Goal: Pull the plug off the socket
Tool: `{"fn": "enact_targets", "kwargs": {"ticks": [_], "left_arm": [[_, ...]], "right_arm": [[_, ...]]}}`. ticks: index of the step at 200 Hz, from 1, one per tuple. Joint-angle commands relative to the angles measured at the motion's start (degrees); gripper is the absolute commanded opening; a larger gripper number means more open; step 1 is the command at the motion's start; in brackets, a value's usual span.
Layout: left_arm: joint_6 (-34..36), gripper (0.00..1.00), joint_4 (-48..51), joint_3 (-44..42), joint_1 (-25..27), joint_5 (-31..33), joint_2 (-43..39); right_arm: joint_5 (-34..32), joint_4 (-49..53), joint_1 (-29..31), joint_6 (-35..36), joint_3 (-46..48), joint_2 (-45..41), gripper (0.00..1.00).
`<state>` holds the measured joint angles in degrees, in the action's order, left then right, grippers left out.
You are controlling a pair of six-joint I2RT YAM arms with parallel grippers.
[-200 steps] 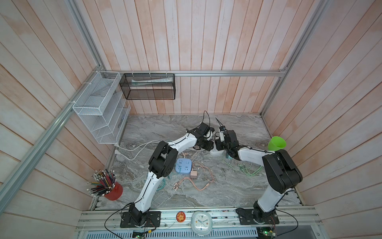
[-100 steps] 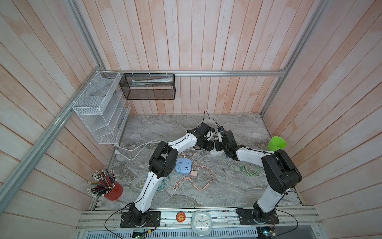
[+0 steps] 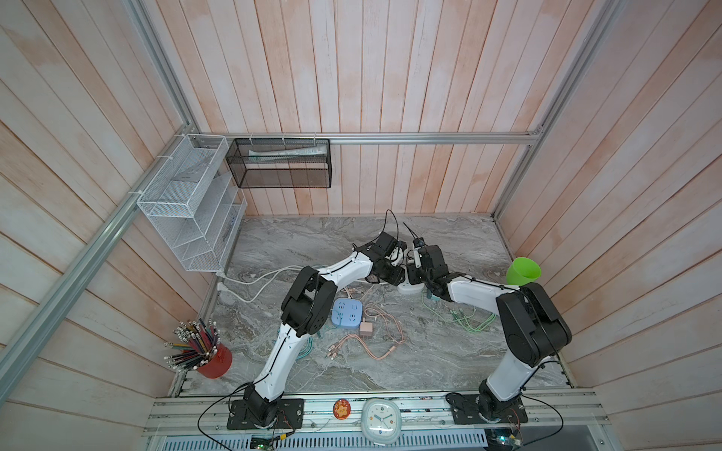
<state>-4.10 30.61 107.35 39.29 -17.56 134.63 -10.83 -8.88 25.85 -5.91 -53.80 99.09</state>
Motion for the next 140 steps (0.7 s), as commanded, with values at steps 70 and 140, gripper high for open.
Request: {"fn": "enact_targets", "kwargs": {"ticks": [70,140], "left_arm": [[2.2,0.5,10.8,-5.6,0.4,5.4,6.3],[2.3,0.5,10.9,-5.6,0.4,5.5,6.4]], "right_arm": [[1.9,-2.3,-2.6,-4.3,-2.4,-2.2,0.3],[-5.3,2.7,0.2,-0.6,-6.2,0.2,0.26]]}}
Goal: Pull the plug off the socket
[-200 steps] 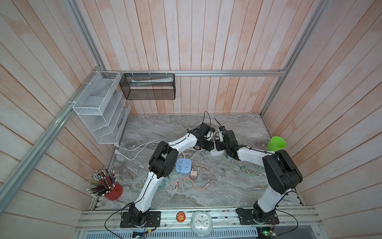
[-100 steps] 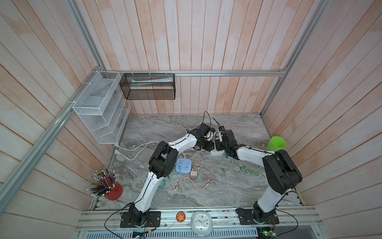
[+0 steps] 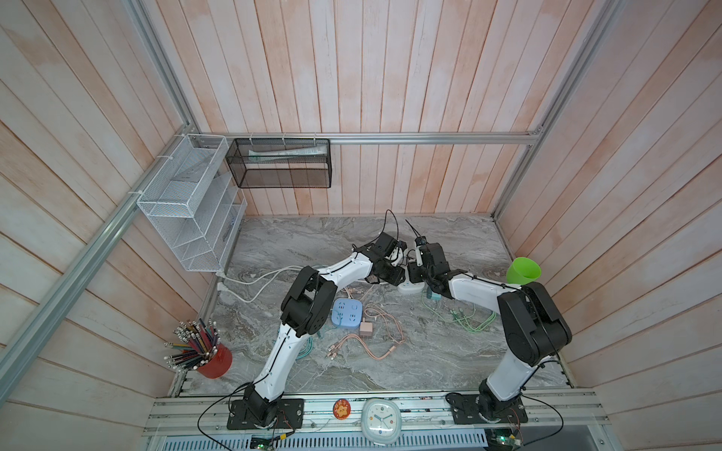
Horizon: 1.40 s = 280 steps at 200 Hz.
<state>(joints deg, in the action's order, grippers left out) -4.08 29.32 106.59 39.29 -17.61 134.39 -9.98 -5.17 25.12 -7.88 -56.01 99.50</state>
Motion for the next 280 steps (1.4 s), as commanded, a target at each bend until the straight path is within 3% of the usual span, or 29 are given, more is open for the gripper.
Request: {"fn": "enact_targets", "kwargs": {"ticks": [1,37,98,147,192,280], "left_arm": [[2.3,0.5,12.2,-4.8,0.4,5.5,6.6],[2.5,0.49,12.5,-4.9,0.4,6.0,6.8],[2.6,0.49,12.7,-5.0,0.4,6.2,6.8],[2.6,0.49,12.7,-4.7,0.4,6.1,7.1],[2.5,0.5,12.8,-4.6,0.5,6.1,7.2],[2.6,0.49,13.4,-3.9,0.7,6.5,7.6]], "right_arm": [[-6.2,-1.0,0.9,1.3,-4.1,-0.1,0.26],[-6.7,-2.1,0.9,0.2,-3.5,-1.2,0.26],[1.4,-2.4,-2.1,-3.7,-4.3,-1.5,0.26],[0.1,-0.7,-2.0,-1.2,-5.0,-1.7,0.24],[-5.1,0.8,0.4,1.3,-7.0,-1.0,0.24],[-5.5,2.5,1.3,3.2,-7.8,0.6,0.22]]}}
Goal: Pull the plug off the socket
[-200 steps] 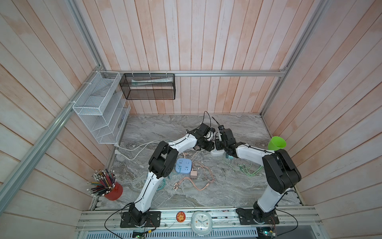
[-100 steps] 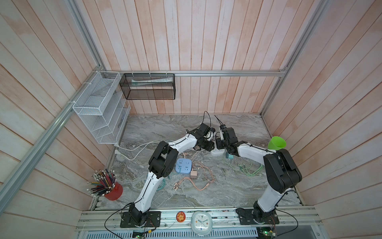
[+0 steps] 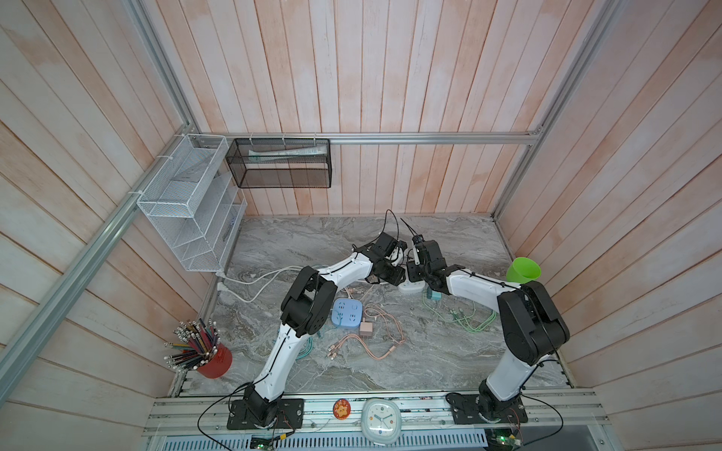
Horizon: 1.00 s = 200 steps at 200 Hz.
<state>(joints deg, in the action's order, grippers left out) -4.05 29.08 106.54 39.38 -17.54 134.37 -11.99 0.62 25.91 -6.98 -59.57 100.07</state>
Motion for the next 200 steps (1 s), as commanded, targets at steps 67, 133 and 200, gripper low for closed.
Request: {"fn": "enact_targets", "kwargs": {"ticks": [67,133,200], "left_arm": [[2.5,0.49,14.8,-1.8,1.0,6.5,9.3],[2.3,0.49,14.2,-2.9,1.0,6.6,9.1],[2.4,0.49,14.2,-3.2,1.1,6.9,9.2]], "right_arm": [[-4.2,-3.9,2.4,0.6,-4.5,1.6,0.22],[1.6,-4.2,-3.0,-3.4,-3.1,-2.2,0.21],[-0.9,-2.9,-1.3,-1.2,-5.0,-1.5,0.19]]}}
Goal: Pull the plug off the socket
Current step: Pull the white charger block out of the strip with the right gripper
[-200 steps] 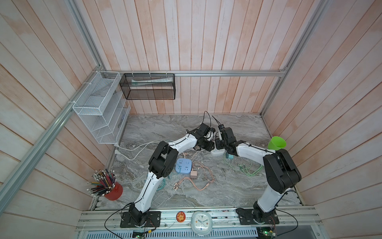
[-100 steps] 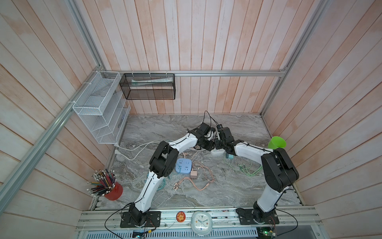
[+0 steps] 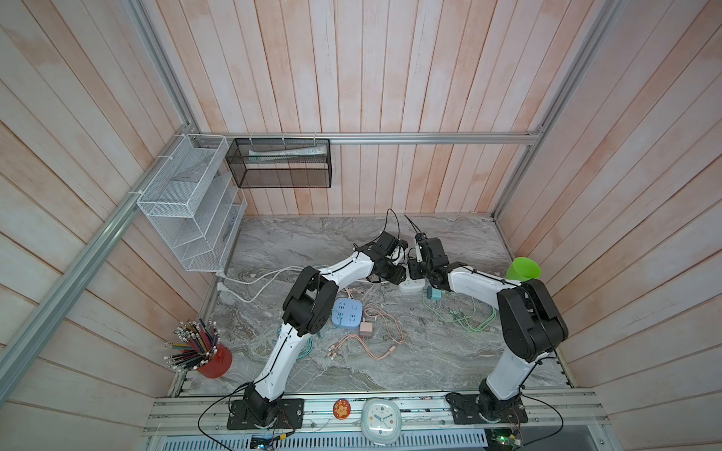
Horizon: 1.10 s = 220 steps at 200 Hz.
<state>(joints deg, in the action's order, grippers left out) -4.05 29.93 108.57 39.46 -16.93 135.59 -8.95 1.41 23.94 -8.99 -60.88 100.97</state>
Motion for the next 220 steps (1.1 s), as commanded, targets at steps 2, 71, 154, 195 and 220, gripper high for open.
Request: {"fn": "enact_targets", "kwargs": {"ticks": [2,71,154,195,220], "left_arm": [[2.4,0.49,13.4,-5.2,1.0,6.4,8.0],[2.6,0.49,13.7,-5.4,1.2,7.1,8.4],[2.3,0.49,12.7,-5.7,0.9,5.5,7.7],[3.1,0.49,12.2,-6.0,1.4,5.9,6.8],[3.8,0.49,11.7,-6.7,1.6,5.8,6.1]], "right_arm": [[-4.1,-3.6,0.6,0.8,-3.8,-2.4,0.19],[-5.7,-4.3,0.7,0.6,-4.3,-3.6,0.19],[-2.6,-5.6,-3.2,-0.6,0.6,-7.6,0.19],[3.7,-6.3,-6.6,-2.4,2.4,-8.6,0.19],[5.8,-4.4,-8.0,-2.8,1.5,-7.2,0.19]]}}
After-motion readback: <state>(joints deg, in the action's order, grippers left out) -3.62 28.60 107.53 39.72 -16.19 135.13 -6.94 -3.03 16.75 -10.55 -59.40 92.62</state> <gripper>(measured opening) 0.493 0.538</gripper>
